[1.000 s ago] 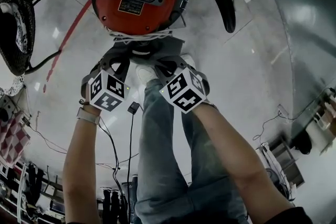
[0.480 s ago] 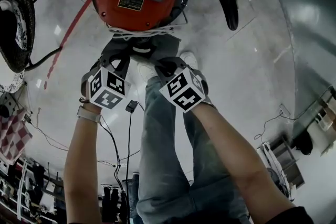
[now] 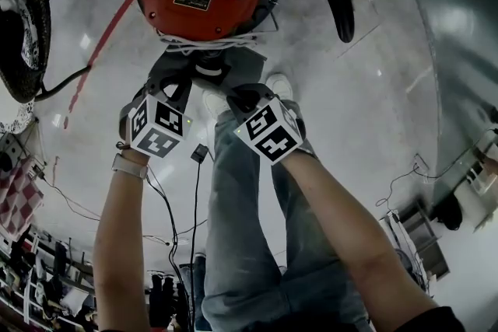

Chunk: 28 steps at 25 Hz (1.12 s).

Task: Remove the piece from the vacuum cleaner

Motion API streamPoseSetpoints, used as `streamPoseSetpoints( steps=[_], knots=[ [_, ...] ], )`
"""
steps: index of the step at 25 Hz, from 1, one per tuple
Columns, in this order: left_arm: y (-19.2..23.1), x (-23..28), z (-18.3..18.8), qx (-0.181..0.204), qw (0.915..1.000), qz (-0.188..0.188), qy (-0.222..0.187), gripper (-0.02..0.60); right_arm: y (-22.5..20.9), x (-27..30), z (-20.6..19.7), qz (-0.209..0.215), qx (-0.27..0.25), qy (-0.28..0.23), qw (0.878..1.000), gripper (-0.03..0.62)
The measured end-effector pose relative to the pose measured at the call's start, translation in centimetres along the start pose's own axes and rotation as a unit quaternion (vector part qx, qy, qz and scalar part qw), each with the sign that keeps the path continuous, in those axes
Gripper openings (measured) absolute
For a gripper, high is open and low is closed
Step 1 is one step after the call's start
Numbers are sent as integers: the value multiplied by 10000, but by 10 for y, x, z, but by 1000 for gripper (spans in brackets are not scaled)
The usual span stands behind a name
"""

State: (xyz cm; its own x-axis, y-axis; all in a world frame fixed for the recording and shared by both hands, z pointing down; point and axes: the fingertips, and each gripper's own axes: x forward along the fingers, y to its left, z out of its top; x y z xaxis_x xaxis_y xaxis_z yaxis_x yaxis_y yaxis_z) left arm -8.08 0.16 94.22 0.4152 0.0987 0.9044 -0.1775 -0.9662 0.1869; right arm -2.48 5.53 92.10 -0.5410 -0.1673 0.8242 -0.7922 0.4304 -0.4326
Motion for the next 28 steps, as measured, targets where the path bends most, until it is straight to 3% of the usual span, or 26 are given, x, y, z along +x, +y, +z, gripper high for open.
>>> streamPoseSetpoints(
  steps=[28],
  knots=[
    [-11, 0, -5, -754, 9971, 38, -135, 49, -9, 2, -6, -8, -320, 271, 9991, 40]
  ],
)
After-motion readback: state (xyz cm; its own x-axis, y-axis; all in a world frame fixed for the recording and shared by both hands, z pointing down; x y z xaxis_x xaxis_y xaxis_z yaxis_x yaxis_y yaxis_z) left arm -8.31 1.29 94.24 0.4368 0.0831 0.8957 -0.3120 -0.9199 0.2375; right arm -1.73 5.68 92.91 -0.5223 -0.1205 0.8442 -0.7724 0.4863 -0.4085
